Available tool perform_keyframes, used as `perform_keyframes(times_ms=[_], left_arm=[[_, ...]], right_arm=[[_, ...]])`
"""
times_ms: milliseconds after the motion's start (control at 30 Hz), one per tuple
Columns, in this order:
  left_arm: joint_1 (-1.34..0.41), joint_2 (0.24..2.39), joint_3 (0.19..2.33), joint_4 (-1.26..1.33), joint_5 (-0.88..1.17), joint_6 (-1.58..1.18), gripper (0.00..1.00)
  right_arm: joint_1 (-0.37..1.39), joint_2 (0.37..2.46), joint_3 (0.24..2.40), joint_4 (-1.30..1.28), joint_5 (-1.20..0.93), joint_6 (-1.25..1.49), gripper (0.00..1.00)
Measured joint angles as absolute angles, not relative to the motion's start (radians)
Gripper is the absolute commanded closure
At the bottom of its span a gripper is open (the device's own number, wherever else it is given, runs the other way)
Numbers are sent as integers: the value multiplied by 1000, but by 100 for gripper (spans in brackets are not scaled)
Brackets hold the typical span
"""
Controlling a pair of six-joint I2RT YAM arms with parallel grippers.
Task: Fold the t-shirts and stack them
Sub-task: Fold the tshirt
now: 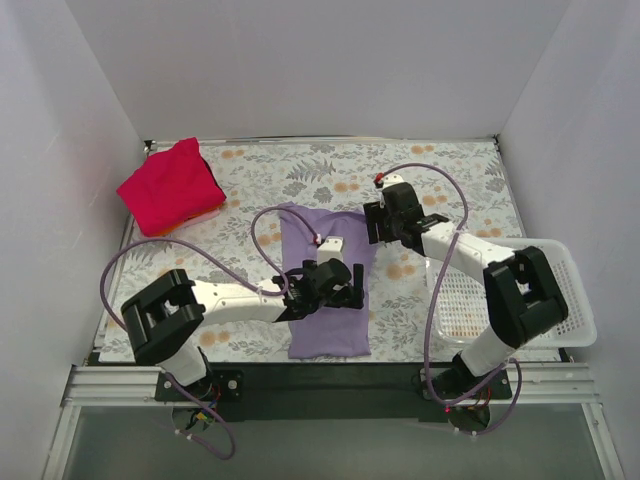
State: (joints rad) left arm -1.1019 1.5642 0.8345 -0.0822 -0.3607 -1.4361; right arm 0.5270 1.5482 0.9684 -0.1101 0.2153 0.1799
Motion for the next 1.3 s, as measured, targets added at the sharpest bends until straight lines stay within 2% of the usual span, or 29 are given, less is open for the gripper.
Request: perform_keyframes(times_ms=[200,467,1133,1200,1233,1300], left_arm=[[-1102,1659,830,-3,-329,-1436,6],[-1102,1663,806,71,-321,-1463,7],[-1098,1636,735,167,-319,-1501,7],[-1097,1635,733,168,-317,-1501,7],[-1097,1634,733,168,-317,-1501,7],[-1097,1634,732,168,-316,-1503,7]], right_arm=[[455,1670,1011,-60,145,113,44],[378,1733,1041,5,40,44,51],[355,1860,1097,87,-72,-38,67],[353,1861,1097,86,-76,-41,76],[353,1861,1097,87,-79,-44,88],[351,1861,1097,86,-83,-47,99]])
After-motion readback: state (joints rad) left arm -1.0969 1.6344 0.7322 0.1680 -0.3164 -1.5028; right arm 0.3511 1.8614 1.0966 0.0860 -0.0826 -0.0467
